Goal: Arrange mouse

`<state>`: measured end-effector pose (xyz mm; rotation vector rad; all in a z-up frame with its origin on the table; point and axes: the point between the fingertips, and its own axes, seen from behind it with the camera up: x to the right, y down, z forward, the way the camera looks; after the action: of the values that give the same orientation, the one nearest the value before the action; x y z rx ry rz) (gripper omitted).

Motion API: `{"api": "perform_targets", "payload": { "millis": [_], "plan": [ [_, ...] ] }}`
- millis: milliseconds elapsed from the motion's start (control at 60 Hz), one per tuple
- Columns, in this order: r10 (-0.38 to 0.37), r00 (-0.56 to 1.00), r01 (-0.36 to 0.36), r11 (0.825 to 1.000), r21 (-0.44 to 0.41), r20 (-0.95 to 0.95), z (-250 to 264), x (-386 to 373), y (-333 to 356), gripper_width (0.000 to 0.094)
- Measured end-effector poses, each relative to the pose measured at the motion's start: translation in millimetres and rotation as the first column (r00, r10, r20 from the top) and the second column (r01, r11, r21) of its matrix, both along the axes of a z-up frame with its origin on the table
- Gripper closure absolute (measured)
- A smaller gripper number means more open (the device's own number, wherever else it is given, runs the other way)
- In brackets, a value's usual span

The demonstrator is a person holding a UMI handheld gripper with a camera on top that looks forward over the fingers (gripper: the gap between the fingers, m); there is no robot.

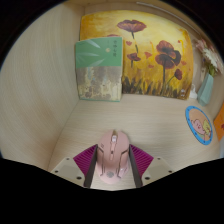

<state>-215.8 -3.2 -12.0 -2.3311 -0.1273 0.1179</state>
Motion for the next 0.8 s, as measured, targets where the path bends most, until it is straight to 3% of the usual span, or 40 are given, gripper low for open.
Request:
{"api": "perform_targets", "payload": {
  "millis": [217, 350, 400, 500, 633, 717, 767, 800],
  "plan": [
    [0.021, 1.000, -0.021, 0.999, -0.036, 0.004, -3.6, 5.9, -1.7, 0.0584],
    [0.088, 0.996, -0.089, 0.993, -0.083, -0.016, 8.2, 6.1, -3.6, 0.0587],
    [0.121, 0.993, -0.121, 0.992, -0.030, -0.001, 43.6, 20.0, 5.7, 0.0586],
    [0.097, 0.995, -0.096, 0.985, 0.145, 0.007, 149.9, 69.9, 38.9, 0.0586],
    [0.009, 1.000, -0.003, 0.935, 0.353, -0.017, 279.9, 165.1, 77.0, 0.0585],
    [-0.043, 0.999, 0.042, 0.910, 0.411, -0.007, 312.7, 229.2, 89.8, 0.0586],
    [-0.074, 0.997, 0.066, 0.906, 0.418, 0.002, 309.5, 266.3, 95.9, 0.0588],
    [-0.090, 0.996, 0.081, 0.912, 0.402, 0.004, 299.2, 291.6, 101.6, 0.0588]
  ]
}}
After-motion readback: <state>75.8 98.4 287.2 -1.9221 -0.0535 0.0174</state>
